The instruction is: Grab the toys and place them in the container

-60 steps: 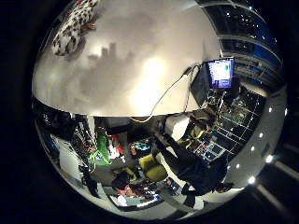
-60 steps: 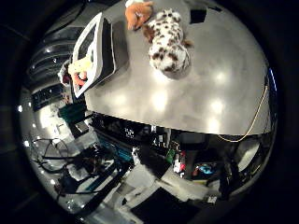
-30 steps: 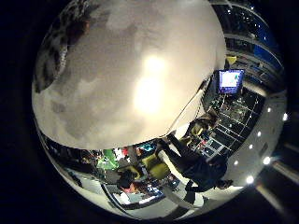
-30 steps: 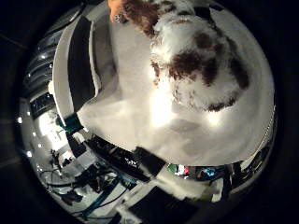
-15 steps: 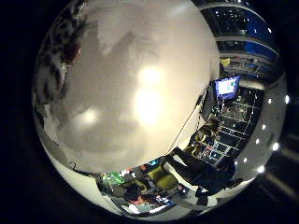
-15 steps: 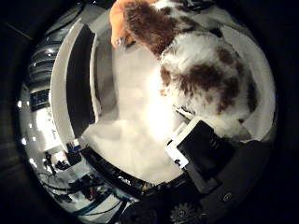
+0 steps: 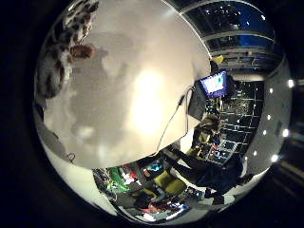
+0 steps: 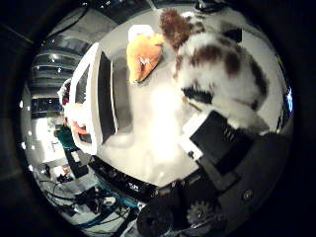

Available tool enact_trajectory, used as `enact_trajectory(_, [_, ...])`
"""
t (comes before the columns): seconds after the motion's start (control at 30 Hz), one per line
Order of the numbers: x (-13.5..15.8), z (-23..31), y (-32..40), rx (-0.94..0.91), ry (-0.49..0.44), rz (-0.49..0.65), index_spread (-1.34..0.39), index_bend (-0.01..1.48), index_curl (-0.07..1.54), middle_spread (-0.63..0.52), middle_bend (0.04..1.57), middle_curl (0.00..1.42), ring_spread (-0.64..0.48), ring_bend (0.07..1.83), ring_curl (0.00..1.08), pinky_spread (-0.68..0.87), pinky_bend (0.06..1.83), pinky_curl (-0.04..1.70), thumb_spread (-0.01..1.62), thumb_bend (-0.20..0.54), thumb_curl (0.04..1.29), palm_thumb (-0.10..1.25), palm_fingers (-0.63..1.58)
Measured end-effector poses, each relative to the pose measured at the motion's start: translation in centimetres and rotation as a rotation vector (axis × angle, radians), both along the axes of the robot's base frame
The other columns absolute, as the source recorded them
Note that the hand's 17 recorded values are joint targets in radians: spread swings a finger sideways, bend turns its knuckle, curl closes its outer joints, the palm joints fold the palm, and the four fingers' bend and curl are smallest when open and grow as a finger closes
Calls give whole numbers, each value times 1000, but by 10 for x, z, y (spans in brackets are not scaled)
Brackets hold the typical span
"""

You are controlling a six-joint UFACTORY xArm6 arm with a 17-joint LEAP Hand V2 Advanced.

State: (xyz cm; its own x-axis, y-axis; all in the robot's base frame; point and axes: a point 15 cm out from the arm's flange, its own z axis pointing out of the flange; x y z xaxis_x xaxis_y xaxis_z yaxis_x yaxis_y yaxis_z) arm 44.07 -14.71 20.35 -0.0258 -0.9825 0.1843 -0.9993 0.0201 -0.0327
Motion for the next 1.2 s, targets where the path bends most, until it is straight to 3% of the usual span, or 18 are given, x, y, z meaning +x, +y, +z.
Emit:
enact_trajectory(0.07, [-7,15,6,-1,3,7,-433,614,533,-463,381,478,-432,760,336,-356,701,205,850,-22,453,1081,1098])
enact_trajectory(0.2, [-13,44,37,-2,-7,66,-450,494,540,-455,467,552,-403,868,415,-545,893,280,894,-20,462,1067,1114])
enact_trajectory(0.43, [-23,84,120,40,-42,198,-481,466,630,-433,520,666,-369,939,502,-596,987,334,930,-19,481,1053,1050])
enact_trajectory(0.6, [-47,100,215,108,-32,324,-490,451,666,-431,516,699,-361,943,524,-596,999,349,926,-20,490,1049,1044])
enact_trajectory(0.83, [-78,86,320,126,3,468,-511,413,727,-431,503,753,-351,931,555,-593,1006,362,918,-21,503,1041,1040])
enact_trajectory(0.93, [-77,68,358,129,9,515,-517,398,745,-432,495,769,-350,927,564,-593,1005,365,917,-20,506,1040,1038])
enact_trajectory(1.0, [-72,57,375,129,15,536,-521,391,760,-435,499,781,-348,927,570,-589,982,362,916,-20,509,1039,1023])
enact_trajectory(1.07, [-67,51,390,130,14,556,-527,361,767,-439,556,800,-368,863,568,-539,904,347,910,-28,510,1017,792])
enact_trajectory(1.1, [-65,48,393,129,18,563,-526,408,775,-360,418,750,-302,706,553,-333,791,341,933,-16,517,1021,275])
enact_trajectory(1.17, [-60,38,397,121,40,573,-527,321,665,-237,266,647,-172,518,436,-52,747,282,960,-29,519,992,77])
enact_trajectory(1.2, [-58,34,399,118,48,579,-523,295,639,-207,253,627,-144,496,415,18,737,270,964,-34,517,972,79])
